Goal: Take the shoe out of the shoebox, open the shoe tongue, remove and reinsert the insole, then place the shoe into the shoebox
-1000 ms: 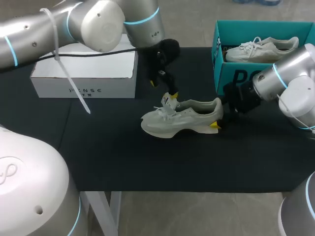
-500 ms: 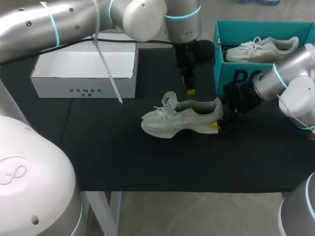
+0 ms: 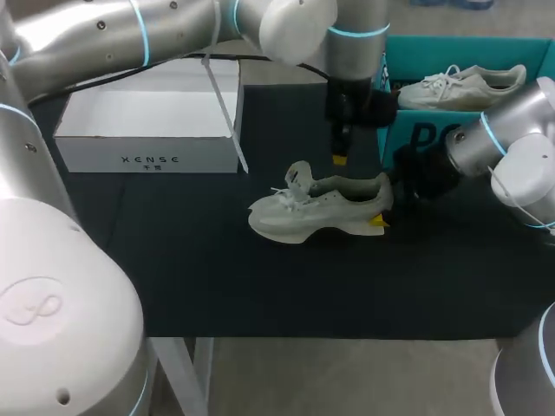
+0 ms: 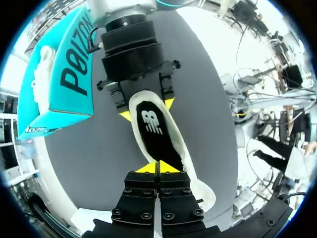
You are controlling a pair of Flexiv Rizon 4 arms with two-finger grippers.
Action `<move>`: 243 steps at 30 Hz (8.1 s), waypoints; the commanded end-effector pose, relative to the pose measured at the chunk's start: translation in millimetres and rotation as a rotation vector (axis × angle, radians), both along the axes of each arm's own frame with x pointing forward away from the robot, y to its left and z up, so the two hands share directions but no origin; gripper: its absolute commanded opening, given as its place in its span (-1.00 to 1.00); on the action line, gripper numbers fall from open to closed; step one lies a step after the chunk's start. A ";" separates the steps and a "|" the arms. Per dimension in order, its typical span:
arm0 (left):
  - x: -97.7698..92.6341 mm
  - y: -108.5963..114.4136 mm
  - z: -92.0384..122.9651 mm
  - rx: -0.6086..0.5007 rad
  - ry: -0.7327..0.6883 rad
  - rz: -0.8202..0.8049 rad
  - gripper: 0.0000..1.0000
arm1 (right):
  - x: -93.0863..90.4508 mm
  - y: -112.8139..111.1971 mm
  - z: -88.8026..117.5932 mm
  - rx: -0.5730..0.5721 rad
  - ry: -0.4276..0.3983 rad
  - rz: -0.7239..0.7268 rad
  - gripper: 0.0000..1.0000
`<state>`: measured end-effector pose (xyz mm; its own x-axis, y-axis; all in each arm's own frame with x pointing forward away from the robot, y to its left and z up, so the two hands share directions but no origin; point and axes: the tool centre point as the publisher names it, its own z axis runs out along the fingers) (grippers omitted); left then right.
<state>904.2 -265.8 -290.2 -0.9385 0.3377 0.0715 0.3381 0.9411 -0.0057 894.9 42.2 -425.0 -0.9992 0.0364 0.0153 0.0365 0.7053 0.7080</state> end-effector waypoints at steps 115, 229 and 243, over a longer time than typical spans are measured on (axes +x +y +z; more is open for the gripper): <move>-15.6 8.2 -152.6 -0.019 -0.268 0.293 -0.44 | 1.0 2.5 -10.5 -0.003 0.001 -0.001 -1.00; -19.2 -50.9 102.8 -0.874 0.057 0.196 -1.00 | 1.0 2.5 -10.5 -0.003 0.001 -0.001 -1.00; -90.4 -69.2 160.1 -1.051 0.376 0.314 -1.00 | 1.0 2.5 -10.5 -0.003 0.001 -0.001 -1.00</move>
